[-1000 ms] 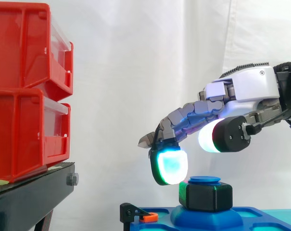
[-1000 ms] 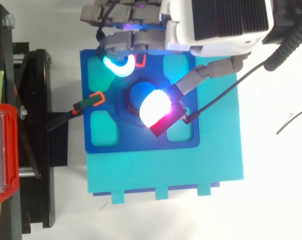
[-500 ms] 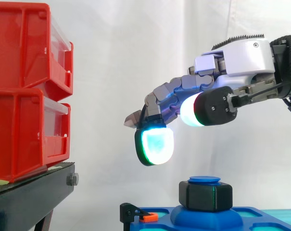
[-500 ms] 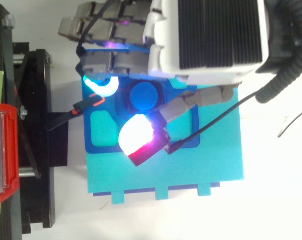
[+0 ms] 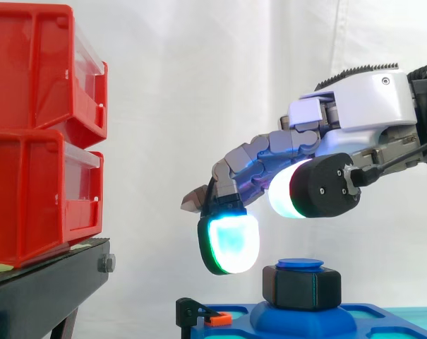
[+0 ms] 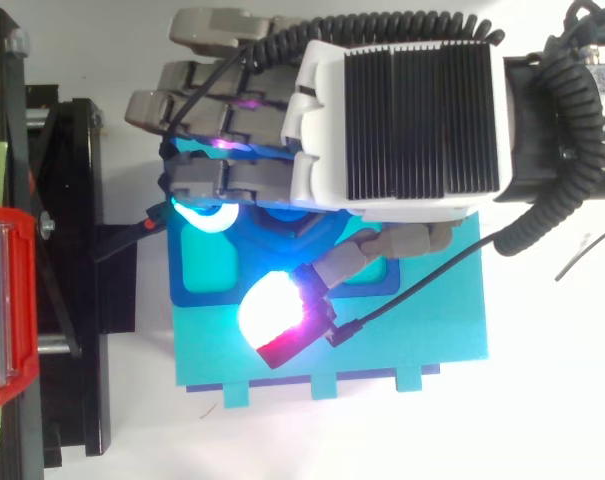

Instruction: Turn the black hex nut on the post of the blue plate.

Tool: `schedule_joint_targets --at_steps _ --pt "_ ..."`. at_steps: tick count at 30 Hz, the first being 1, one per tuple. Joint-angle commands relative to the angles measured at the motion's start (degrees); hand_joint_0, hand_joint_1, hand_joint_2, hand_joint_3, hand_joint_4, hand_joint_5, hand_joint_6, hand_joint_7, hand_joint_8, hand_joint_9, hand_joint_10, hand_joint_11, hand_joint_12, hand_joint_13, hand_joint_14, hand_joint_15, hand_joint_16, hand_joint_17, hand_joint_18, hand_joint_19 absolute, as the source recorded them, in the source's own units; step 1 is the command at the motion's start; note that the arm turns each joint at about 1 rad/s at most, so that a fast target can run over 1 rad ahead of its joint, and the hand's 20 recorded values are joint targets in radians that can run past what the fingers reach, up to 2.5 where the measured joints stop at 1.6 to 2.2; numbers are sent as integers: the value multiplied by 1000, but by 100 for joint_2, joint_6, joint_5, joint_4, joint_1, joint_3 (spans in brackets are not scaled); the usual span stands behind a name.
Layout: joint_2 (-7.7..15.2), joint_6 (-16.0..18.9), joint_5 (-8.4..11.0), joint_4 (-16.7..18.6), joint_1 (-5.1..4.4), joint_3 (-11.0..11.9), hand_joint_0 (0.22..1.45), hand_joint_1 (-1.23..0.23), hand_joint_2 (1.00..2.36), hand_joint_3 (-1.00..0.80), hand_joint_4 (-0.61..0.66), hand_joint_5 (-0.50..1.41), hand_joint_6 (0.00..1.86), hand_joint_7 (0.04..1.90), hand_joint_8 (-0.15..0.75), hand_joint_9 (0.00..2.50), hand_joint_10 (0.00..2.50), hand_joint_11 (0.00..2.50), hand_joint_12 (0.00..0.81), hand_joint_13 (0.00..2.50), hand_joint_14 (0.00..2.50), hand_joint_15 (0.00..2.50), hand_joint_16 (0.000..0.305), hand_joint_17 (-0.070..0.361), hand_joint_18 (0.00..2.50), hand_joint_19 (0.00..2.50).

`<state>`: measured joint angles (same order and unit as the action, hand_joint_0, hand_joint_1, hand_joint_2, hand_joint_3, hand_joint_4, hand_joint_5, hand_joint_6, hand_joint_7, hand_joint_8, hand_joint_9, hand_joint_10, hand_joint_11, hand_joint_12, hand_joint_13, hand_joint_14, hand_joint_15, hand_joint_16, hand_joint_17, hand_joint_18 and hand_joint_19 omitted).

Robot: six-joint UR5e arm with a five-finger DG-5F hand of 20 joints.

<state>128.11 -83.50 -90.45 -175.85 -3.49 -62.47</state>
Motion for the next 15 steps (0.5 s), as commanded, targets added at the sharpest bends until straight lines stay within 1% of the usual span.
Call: schedule_joint_targets --at_steps 1,4,9,11,13,15 --pt "3 1 -7 -81 -3 -2 475 -237 1000 -500 190 -193 501 1181 246 260 0 12 378 296 4 111 60 135 139 206" --pt "3 1 -16 -143 41 -11 475 -237 1000 -500 190 -192 501 1181 246 261 0 7 379 302 4 112 60 135 143 197" --pt "-6 1 -43 -196 76 -11 473 -249 1000 -500 187 -191 501 1179 247 263 0 0 379 302 5 115 60 135 144 196" --pt "-6 -8 -104 -196 103 -11 467 -325 1000 -500 193 -194 501 1186 250 268 0 0 382 311 4 103 61 136 159 184" --pt "3 -8 -210 -196 147 -11 466 -351 1000 -500 197 -195 501 1185 250 268 0 6 382 312 4 106 61 136 162 188" --pt "3 -17 -262 -196 191 -2 465 -373 1000 -500 191 -196 501 1189 248 266 0 0 382 315 4 100 61 136 168 182"
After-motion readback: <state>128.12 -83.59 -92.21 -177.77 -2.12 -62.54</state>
